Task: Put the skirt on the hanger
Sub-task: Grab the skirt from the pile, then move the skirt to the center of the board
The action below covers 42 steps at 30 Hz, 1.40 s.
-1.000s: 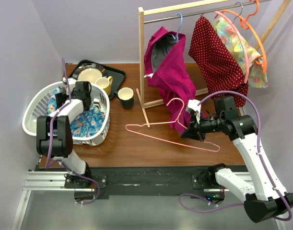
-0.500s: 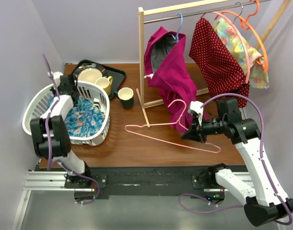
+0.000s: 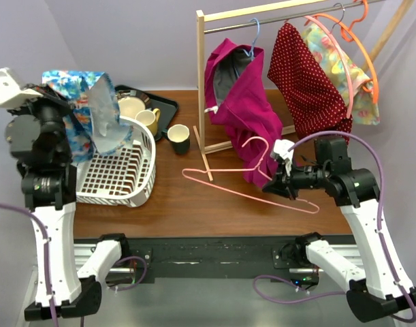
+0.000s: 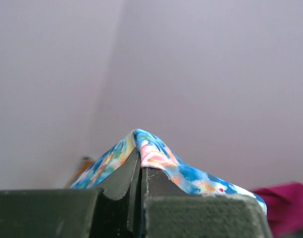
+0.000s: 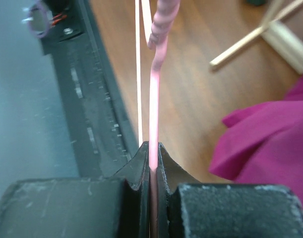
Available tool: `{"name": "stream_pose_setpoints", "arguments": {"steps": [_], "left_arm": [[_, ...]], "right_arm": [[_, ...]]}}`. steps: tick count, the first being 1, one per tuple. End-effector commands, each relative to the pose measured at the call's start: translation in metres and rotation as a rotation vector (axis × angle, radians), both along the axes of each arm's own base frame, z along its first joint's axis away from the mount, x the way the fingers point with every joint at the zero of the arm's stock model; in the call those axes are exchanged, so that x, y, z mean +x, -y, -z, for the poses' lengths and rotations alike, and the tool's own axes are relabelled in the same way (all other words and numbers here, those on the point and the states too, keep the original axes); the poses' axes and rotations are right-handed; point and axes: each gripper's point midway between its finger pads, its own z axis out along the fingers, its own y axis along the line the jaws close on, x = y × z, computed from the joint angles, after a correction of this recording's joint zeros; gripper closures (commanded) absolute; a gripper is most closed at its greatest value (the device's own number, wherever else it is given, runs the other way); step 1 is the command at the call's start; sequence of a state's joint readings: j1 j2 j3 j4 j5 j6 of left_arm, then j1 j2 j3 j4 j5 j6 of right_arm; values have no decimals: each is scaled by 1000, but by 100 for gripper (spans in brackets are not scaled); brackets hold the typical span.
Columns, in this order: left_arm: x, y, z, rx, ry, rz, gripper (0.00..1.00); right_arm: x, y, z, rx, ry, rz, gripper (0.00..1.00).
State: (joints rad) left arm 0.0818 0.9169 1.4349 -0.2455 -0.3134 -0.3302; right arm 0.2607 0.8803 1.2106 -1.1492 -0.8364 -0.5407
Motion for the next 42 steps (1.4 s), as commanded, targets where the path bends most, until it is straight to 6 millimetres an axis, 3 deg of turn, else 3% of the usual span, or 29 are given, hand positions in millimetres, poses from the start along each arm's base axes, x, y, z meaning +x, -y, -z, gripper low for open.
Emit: {"name": "stream_pose_setpoints", "arguments": {"steps": [1,5,8,14,18,22,23,25,26,29,31,34,37,42], "left_arm": [[-12,80,-75,-32,209,453,100],[-43,143,-130,-40,378,826,100],[-65,182,-136,-35,402,1056,100],[-103,224,-126,-52,407,1317,100],[-105,251,-98,-104,316,1472,100],[-102,283,-59,-131,185,1601,100],[-94,295,-35,-150,100,1634,100],[-100,321,-11,-116,35,1711,100],[-91,336,17,-136,-64,1720,100],[-92,379,72,-132,-220,1801,100],[-90,398,93,-129,-268,1825,100],[-79,412,105,-129,-273,1812,100],[-73,422,95,-144,-236,1826,100],[-79,430,53,-133,-124,1863,100]], "right_arm": [[18,14,-34,-43,137,112,100],[33,32,-50,-78,222,254,100],[45,50,-63,-105,290,391,100],[63,93,-106,-141,449,673,100],[61,113,-142,-117,540,791,100],[58,121,-154,-114,574,832,100],[57,121,-155,-113,577,834,100],[58,122,-157,-111,581,839,100],[58,122,-156,-112,579,841,100],[59,124,-154,-115,573,849,100],[61,127,-151,-126,571,865,100],[61,129,-148,-135,571,876,100],[61,130,-146,-138,572,883,100],[61,133,-145,-146,573,895,100]]}}
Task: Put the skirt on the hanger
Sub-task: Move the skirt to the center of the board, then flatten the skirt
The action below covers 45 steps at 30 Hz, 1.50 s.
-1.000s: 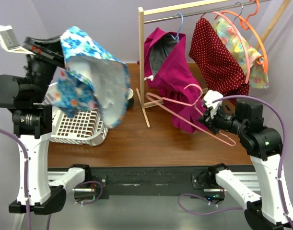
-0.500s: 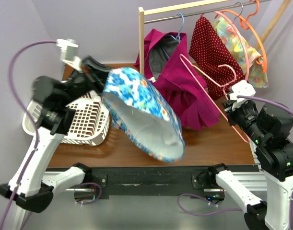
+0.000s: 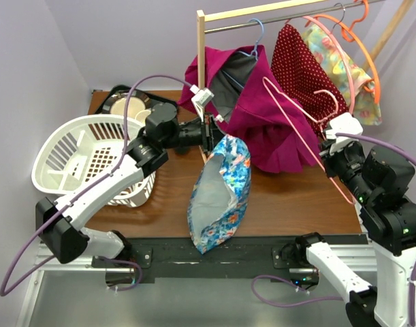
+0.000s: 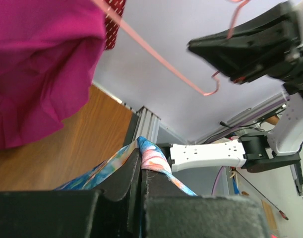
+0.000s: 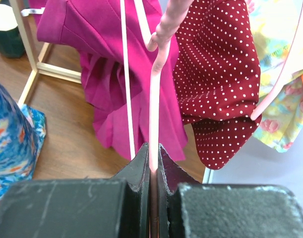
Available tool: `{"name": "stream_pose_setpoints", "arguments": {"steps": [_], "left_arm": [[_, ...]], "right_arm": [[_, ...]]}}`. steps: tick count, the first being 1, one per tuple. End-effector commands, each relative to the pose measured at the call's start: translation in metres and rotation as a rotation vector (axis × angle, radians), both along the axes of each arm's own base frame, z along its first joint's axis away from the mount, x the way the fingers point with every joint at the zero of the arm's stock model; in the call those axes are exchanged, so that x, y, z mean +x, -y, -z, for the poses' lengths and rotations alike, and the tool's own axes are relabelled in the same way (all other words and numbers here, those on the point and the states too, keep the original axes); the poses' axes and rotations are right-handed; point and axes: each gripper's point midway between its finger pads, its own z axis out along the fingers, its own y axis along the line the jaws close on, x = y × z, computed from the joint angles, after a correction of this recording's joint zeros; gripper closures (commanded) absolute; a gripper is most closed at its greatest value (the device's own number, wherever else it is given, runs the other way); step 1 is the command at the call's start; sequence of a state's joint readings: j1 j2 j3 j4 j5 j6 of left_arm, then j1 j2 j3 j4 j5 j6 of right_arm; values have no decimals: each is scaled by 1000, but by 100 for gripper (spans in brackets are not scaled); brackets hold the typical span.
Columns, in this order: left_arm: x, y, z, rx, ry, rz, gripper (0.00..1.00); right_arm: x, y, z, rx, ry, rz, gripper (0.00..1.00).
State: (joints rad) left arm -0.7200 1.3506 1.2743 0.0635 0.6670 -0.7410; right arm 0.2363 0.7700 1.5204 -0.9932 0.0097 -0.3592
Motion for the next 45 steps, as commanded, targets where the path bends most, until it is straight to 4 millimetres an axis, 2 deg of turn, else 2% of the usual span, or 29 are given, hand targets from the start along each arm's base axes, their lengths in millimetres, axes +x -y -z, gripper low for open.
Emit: {"name": "stream_pose_setpoints", "arguments": {"steps": [1,3,5,6,7,8,9,10,11,12,13,14,15,16,17,19,20,21,22,24,25,26,29,32,34,35,37,41,45], "left_arm": [[-20,-3,-100,-213,220,27,100],[-31,-13,-109,-217,249,28,100],[-35,-19,-95,-184,245,14,100],[-45,-30,-90,-164,252,8,100],[-44,-31,-55,-104,200,3,100],[-56,-42,-45,-88,196,11,100],[-59,-44,13,11,86,17,100],[-69,-49,41,55,26,34,99],[-84,-58,67,95,-54,53,91],[-99,-67,128,193,-181,73,82],[-111,-74,155,244,-252,84,65],[-128,-85,178,296,-335,93,59],[-142,-96,211,357,-413,90,54],[-144,-103,222,380,-431,53,43],[-151,-115,223,390,-443,16,39],[-132,-130,213,412,-381,-147,27],[-134,-146,214,466,-371,-197,24],[-125,-150,190,451,-324,-250,22],[-112,-159,187,476,-296,-339,21],[-106,-163,185,505,-289,-375,20],[-104,-160,188,505,-293,-372,20],[-98,-153,192,502,-301,-375,20],[-86,-142,223,555,-345,-379,20],[-67,-147,260,665,-380,-477,20],[-48,-156,270,728,-363,-582,22],[-43,-161,283,794,-376,-616,22],[-27,-168,282,840,-358,-703,23],[-26,-170,298,896,-384,-728,25],[-40,-179,328,961,-426,-705,29]], "right_arm": [[4,6,-14,16,63,42,100],[4,7,-13,15,60,45,100],[4,7,-10,13,56,43,100],[3,6,-10,13,57,39,100],[3,5,-6,12,48,31,100],[3,2,-5,10,46,15,100],[1,0,-4,7,43,0,100],[3,0,2,1,29,-1,100],[2,-5,5,7,21,-28,100],[4,-7,8,6,12,-38,100],[6,-10,13,4,-3,-50,100],[8,-12,16,7,-12,-62,100],[10,-18,20,13,-26,-88,100],[11,-21,24,17,-39,-100,100],[12,-24,26,24,-48,-114,100],[15,-33,34,32,-79,-157,100],[16,-36,38,33,-96,-175,100],[14,-44,44,38,-118,-223,100],[14,-49,47,39,-133,-255,100],[7,-63,55,31,-162,-351,100],[-3,-77,62,51,-199,-447,100],[-5,-81,66,45,-210,-487,100],[-23,-98,84,41,-267,-644,100],[-31,-102,103,28,-319,-706,100],[-30,-101,114,26,-343,-702,100],[-30,-101,117,24,-349,-700,100],[-29,-100,121,24,-351,-692,100],[-23,-97,126,32,-353,-649,100],[-22,-98,133,41,-366,-648,100]]}}
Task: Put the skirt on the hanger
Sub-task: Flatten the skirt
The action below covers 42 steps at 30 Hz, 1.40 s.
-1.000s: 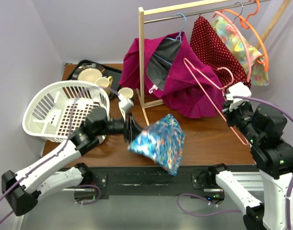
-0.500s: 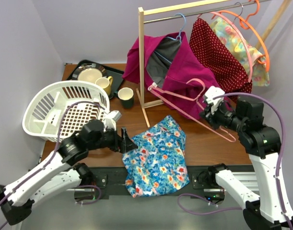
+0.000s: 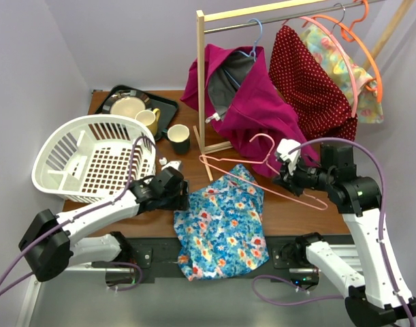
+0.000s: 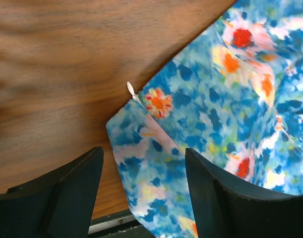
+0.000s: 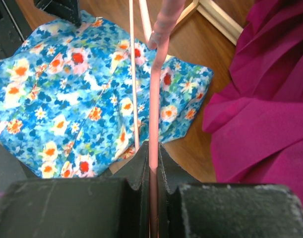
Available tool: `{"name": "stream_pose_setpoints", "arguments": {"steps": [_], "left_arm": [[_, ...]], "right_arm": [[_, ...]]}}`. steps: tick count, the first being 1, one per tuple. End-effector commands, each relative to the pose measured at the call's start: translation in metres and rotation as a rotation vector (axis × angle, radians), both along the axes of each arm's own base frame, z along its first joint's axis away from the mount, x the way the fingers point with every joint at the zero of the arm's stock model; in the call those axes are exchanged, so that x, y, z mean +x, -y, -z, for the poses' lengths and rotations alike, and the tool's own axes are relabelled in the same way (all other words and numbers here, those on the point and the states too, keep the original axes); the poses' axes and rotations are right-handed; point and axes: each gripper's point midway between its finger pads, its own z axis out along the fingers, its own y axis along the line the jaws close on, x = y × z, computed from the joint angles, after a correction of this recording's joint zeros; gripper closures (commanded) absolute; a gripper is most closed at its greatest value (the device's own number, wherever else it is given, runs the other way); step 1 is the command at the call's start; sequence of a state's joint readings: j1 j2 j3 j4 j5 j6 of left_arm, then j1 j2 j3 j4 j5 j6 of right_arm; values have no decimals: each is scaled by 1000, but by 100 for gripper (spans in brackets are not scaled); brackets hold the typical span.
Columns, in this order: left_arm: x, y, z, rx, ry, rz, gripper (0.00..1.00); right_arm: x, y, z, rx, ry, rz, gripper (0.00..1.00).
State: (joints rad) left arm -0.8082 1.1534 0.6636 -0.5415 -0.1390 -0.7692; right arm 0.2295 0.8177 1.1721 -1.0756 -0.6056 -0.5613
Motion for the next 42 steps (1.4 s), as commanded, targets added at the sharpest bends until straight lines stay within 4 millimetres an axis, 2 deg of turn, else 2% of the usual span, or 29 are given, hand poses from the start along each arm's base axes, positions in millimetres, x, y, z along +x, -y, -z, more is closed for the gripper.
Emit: {"name": "stream_pose_setpoints", "arguments": {"steps": [1,3,8,10,11,12,13,15,17,19,20,21,22,24,25,26,27,28,30,31,32,33,34,35,36,37,39,40,42], "left_arm": [[-1,-3,20,30,-15,-26,29],[-6,-1,30,18,-39,-14,30],[-8,10,43,-8,-67,20,43],[-8,24,42,-65,-68,61,63],[-8,29,40,-94,-67,78,84],[-8,37,36,-130,-60,103,94],[-1,46,26,-174,-15,125,99],[10,56,6,-217,51,139,100],[25,65,-29,-247,154,180,100],[32,60,-55,-228,226,193,100],[38,65,-79,-248,270,207,100],[37,66,-90,-254,287,228,100],[36,66,-112,-271,323,250,100],[37,67,-136,-292,369,271,100],[40,66,-162,-298,427,289,100],[44,65,-174,-289,455,290,100],[51,61,-186,-265,490,267,100],[58,62,-209,-247,535,286,100],[65,65,-235,-242,590,299,100],[71,73,-262,-255,640,330,100],[71,79,-276,-276,662,357,100],[65,90,-289,-323,668,417,100],[66,101,-314,-365,702,453,100],[61,110,-324,-401,698,500,100],[63,119,-323,-404,673,525,100],[60,123,-350,-446,710,547,100],[50,137,-365,-519,692,615,100],[43,139,-385,-567,715,638,100],[26,150,-403,-670,689,703,100]], "right_arm": [[4,-6,-7,36,44,-15,100],[5,-6,-8,40,44,-14,100],[4,-4,-11,38,53,-2,100],[4,-1,-11,26,57,13,100],[3,0,-10,23,55,17,100],[3,0,-9,20,52,19,100],[1,1,-9,16,57,13,100],[-1,2,-8,8,50,16,100],[-2,3,-8,-1,56,9,100],[-4,6,-5,-23,50,2,100],[-5,7,-4,-31,49,-4,100],[-8,9,-1,-45,35,-4,100],[-8,9,0,-49,36,-8,100],[-7,13,-1,-65,48,7,100],[-5,15,-5,-53,51,48,100],[8,20,-19,-44,110,114,100],[20,35,-27,-75,147,233,100],[25,43,-39,-48,168,324,100],[35,53,-75,-8,272,424,100],[36,61,-87,0,297,477,100],[35,63,-107,23,337,499,100],[34,67,-115,32,354,520,100],[34,72,-124,36,373,556,100],[32,77,-139,47,408,585,100],[32,83,-146,47,427,613,100],[30,87,-153,46,445,637,100],[28,101,-168,39,491,703,100],[27,105,-173,36,507,725,100],[25,112,-181,33,531,758,100]]}}
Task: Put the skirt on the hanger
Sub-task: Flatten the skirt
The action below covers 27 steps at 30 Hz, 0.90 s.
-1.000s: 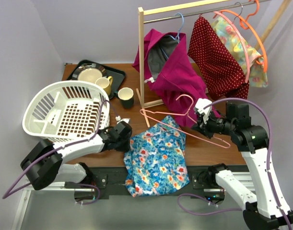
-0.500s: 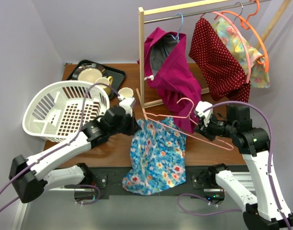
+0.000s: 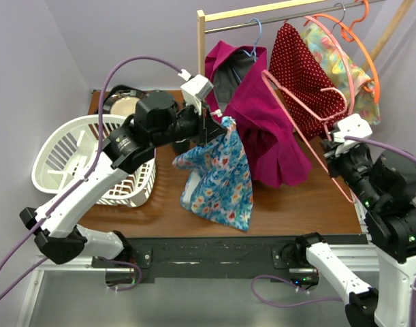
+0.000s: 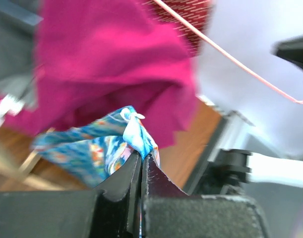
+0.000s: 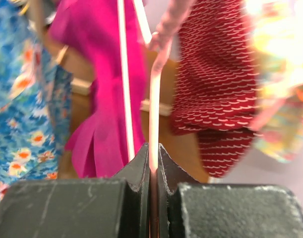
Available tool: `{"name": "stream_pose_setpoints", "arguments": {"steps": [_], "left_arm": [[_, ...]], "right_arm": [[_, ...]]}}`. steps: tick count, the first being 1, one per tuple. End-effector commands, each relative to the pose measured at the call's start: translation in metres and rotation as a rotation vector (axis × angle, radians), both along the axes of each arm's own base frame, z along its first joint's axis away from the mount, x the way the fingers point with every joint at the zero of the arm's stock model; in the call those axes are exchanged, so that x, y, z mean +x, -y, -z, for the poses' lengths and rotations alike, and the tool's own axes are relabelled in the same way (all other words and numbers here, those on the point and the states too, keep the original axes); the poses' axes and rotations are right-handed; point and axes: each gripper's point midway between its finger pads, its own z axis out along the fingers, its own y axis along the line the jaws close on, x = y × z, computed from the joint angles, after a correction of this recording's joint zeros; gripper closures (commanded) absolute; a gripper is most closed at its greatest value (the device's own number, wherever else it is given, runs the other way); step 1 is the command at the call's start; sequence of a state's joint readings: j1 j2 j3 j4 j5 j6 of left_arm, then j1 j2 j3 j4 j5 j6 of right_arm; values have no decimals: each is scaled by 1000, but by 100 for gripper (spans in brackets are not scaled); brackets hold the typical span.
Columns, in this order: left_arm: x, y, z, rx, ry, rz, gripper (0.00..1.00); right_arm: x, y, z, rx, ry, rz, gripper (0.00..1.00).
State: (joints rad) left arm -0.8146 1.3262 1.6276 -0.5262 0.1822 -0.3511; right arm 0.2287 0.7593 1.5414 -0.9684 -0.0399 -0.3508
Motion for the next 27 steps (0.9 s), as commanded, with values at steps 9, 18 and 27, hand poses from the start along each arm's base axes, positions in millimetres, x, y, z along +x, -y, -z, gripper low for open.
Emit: {"name": "stream_pose_setpoints", "arguments": {"steps": [9,18,27], "left_arm": [[-105,-6,-113,-259,197,415,100],[-110,-44,219,96,-484,108,100],[-131,-117,340,320,-777,-267,92]], "right_arm": [[0,27,-22,23,75,158,100],[-8,-25,25,6,-72,-156,100],[-57,-120,112,136,-440,-840,100]]}}
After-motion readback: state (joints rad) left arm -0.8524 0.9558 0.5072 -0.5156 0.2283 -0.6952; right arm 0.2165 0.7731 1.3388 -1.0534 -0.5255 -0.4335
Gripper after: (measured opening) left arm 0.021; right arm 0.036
